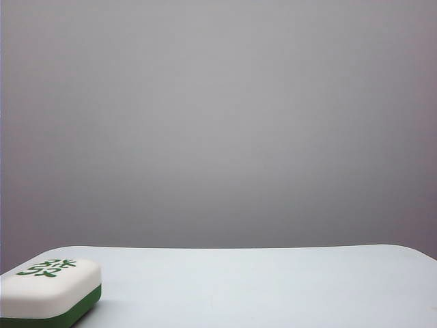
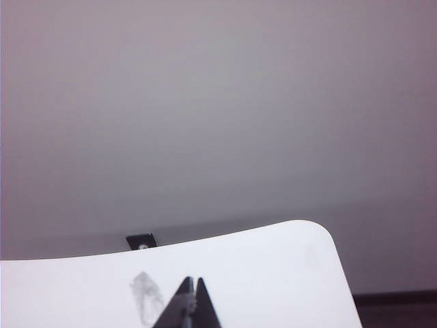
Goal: Move the foam mahjong from the right side of the table to the left side of the table.
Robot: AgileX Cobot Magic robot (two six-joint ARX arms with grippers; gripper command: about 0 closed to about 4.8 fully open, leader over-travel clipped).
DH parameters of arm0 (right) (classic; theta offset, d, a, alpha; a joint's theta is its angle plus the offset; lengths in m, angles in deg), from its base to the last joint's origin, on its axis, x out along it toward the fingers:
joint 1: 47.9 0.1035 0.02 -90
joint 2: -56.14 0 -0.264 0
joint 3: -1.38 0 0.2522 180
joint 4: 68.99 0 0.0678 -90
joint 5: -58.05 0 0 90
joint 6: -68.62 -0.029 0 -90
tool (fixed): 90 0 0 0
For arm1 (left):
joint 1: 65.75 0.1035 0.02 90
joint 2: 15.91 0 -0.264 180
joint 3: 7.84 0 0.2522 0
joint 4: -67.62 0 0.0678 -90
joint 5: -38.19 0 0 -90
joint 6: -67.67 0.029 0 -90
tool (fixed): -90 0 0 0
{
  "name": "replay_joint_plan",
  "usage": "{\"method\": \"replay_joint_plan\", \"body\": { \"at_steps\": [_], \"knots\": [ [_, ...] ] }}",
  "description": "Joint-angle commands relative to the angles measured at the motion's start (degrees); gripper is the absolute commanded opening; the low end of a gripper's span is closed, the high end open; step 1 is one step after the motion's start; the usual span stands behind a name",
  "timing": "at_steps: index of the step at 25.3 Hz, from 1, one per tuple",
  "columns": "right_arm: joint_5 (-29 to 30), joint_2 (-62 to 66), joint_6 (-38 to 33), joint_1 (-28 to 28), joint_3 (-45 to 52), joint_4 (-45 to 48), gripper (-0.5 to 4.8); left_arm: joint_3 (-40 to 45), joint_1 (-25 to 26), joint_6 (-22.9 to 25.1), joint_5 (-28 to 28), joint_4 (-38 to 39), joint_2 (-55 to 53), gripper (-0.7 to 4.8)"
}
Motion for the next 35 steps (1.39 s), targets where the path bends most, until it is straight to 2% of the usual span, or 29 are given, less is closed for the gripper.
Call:
{"method": "replay_joint_plan", "body": {
  "at_steps": [1, 5, 9, 13, 17, 20, 25, 35],
  "knots": [
    [-1.51, -4.61, -0.15, 0.04, 2.58, 0.79, -0.05, 4.61, 0.02, 1.09, 1.79, -4.72, 0.79, -0.05],
    [-1.6, -11.21, -0.13, 0.04, 5.03, -2.25, -0.05, 7.5, 0.02, 0.33, 1.77, -5.4, 5.55, -0.05],
    [-4.48, -17.18, -0.17, 0.0, 6.49, -8.83, -0.05, 7.76, 0.13, 0.5, 1.11, -4.68, 6.19, -0.05],
    [-4.46, -19.67, -1.46, 0.07, 7.78, -15.28, -0.05, 8.72, 0.13, 1.33, -6.97, -2.71, 6.19, -0.05],
    [-4.59, -19.67, -1.11, 0.04, 7.78, -17.92, -0.05, 9.35, 0.13, 2.16, -8.79, -1.92, 6.19, -0.05],
    [-5.79, -19.63, -0.96, 0.07, 7.76, -22.16, -0.05, 11.32, 0.13, 2.38, -8.74, -1.7, 6.19, -0.05],
    [-5.29, -19.54, -1.03, 0.09, 7.78, -21.92, -0.05, 15.08, 0.11, 2.64, -8.31, -0.55, 6.14, -0.05],
    [-5.31, -19.61, -1.01, 0.15, 7.78, -21.88, -0.05, 15.1, 0.02, 2.34, -6.08, -0.92, 6.19, -0.04]
  ]
}}
